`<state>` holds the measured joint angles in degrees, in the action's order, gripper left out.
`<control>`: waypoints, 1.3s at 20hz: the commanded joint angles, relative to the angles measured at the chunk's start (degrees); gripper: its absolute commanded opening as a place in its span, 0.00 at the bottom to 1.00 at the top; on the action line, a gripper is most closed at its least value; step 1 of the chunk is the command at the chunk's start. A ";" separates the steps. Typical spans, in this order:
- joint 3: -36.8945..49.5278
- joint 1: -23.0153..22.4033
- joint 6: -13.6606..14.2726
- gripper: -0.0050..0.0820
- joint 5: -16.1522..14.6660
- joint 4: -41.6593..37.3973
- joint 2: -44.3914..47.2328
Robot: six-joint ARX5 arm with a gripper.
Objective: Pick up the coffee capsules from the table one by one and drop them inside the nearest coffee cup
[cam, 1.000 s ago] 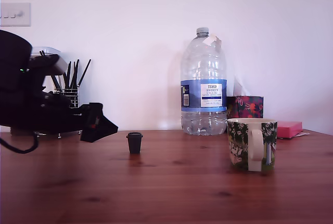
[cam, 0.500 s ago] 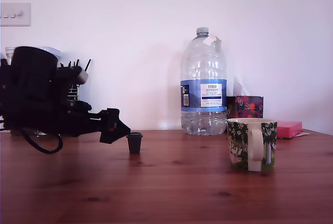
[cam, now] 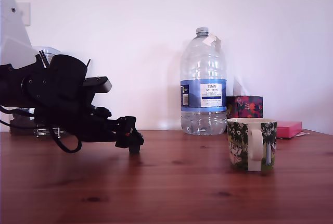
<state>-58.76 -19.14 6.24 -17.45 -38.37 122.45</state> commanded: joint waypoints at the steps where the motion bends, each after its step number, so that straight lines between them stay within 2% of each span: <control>1: -0.28 -0.15 0.28 0.95 -0.17 0.57 2.16; 6: -4.48 -0.72 0.22 0.95 -0.07 2.75 4.72; 24: -4.57 -1.07 -0.87 0.95 0.31 3.69 4.72; 26: -4.57 -1.07 -0.85 0.90 0.31 3.93 4.72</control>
<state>-63.88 -19.90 5.69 -16.91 -34.44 125.80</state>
